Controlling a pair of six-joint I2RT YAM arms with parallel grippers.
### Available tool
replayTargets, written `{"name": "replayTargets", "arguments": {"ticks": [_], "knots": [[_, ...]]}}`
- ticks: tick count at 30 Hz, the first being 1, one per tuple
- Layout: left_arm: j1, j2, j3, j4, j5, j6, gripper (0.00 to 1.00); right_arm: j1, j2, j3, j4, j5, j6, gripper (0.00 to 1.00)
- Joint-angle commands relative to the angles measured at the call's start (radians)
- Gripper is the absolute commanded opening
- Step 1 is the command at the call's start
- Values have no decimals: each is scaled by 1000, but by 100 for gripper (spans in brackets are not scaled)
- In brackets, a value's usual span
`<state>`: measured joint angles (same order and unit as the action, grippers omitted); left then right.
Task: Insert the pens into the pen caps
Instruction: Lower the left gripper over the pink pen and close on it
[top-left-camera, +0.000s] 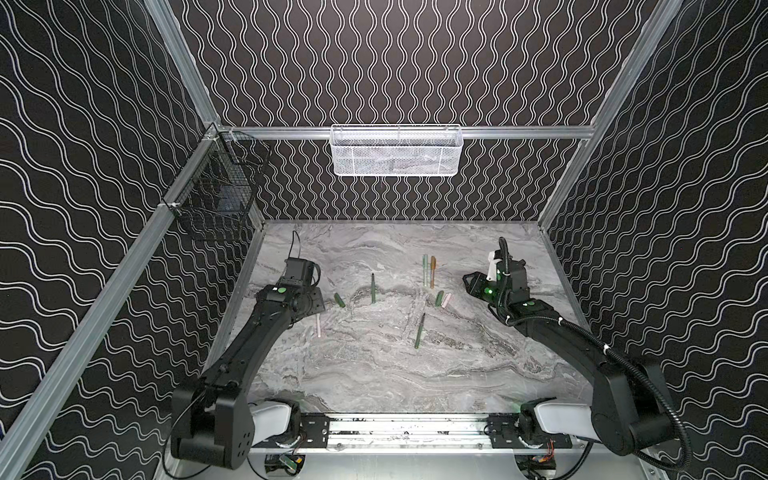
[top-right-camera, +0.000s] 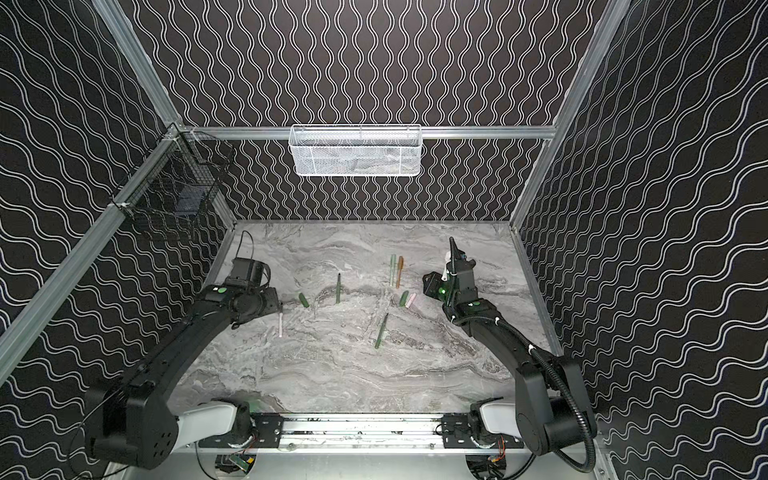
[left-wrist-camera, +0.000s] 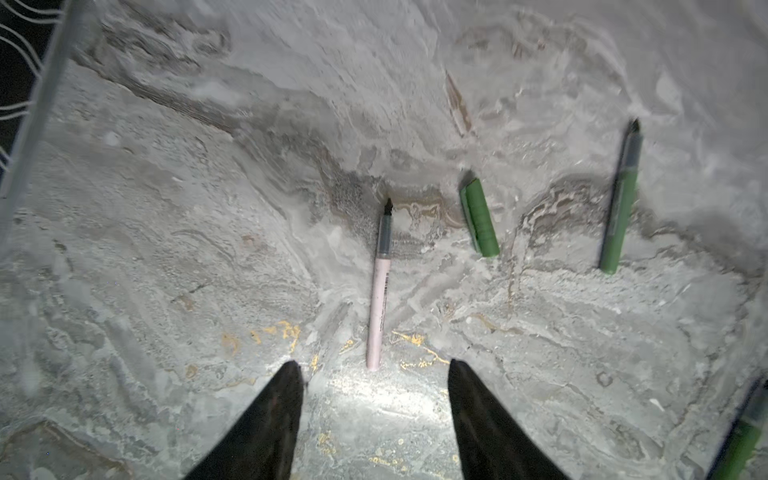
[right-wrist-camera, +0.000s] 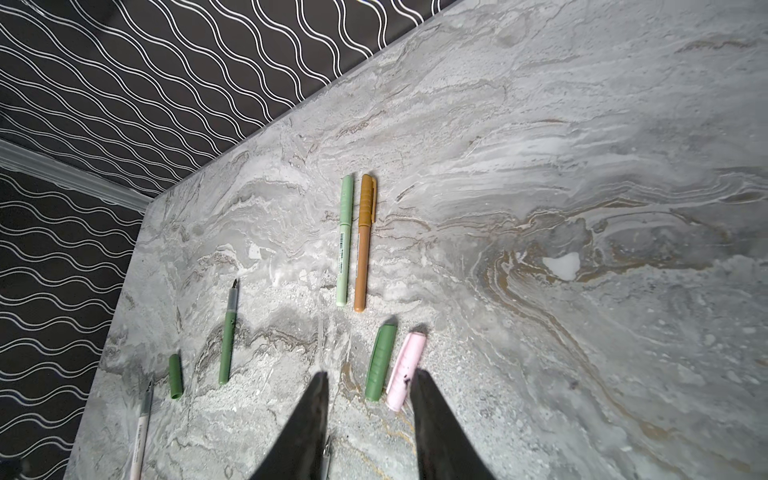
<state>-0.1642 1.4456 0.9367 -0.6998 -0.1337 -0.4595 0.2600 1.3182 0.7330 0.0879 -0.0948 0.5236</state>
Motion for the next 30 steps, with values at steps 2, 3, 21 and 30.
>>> {"name": "replayTargets", "arguments": {"ticks": [2, 3, 21, 30], "knots": [[8, 84, -4, 21, 56, 42, 55, 1, -11, -2, 24, 13, 8, 36], [8, 110, -3, 28, 68, 40, 52, 0, -11, -6, 31, 11, 10, 36], [9, 299, -13, 72, 83, 25, 32, 2, -4, -3, 28, -1, 9, 37], [9, 361, 1, 77, 81, 35, 25, 1, -4, -4, 30, -13, 12, 37]]}}
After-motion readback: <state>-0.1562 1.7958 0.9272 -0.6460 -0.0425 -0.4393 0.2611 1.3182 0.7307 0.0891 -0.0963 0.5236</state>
